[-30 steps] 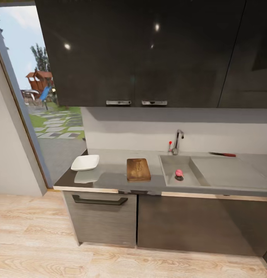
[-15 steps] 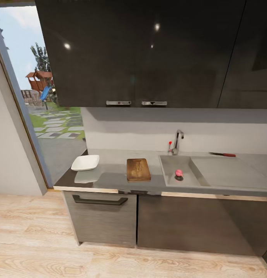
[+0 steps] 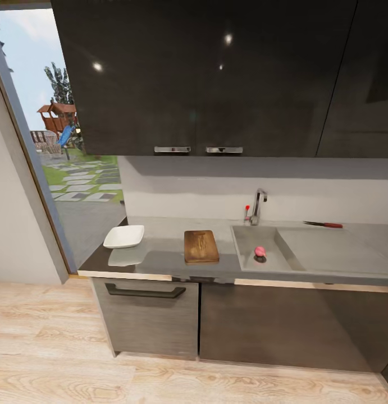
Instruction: In the kitchen, take the Vidalia onion out of the sink, dice it on the chopping board with the paring knife, put the diced onion into the bowl on the countertop, then place both the paring knife and the chopping board into the sink.
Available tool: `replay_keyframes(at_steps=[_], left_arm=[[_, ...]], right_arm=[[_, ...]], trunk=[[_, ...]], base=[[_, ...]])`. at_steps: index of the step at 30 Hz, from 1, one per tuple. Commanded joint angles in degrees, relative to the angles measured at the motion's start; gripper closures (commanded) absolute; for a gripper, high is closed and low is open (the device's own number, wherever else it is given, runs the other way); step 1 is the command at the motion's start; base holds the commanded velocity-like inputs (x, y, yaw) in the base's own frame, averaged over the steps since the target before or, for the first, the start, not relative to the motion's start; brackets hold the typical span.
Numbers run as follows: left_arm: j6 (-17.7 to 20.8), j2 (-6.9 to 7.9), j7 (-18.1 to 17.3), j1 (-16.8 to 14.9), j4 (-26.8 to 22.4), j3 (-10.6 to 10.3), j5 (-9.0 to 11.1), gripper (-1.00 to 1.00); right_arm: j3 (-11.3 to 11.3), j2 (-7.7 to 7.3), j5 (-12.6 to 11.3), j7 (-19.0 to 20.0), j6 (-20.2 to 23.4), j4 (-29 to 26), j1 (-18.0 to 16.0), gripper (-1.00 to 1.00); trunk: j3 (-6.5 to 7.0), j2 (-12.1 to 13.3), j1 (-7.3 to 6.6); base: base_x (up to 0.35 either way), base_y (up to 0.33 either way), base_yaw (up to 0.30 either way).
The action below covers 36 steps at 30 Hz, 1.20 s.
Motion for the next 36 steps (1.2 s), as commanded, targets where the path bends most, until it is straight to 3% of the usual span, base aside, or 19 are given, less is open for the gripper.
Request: replay_keyframes(at_steps=[1,36], left_arm=[[-0.1,0.03,0.0,0.0,-0.1,0.0,0.4,-1.0],[-0.2,0.08,0.0,0.0,0.1,-0.1,0.4,-1.0]], right_arm=[[0.2,-0.02,0.2,-0.4,0.0,0.0,0.0,-1.0],[0.2,-0.08,0.2,-0.4,0.0,0.0,0.0,-1.0]], trunk=[[0.01,0.0,0.02],[0.01,0.0,0.02]], base=[[0.0,0.0,0.0],[0.0,0.0,0.0]])
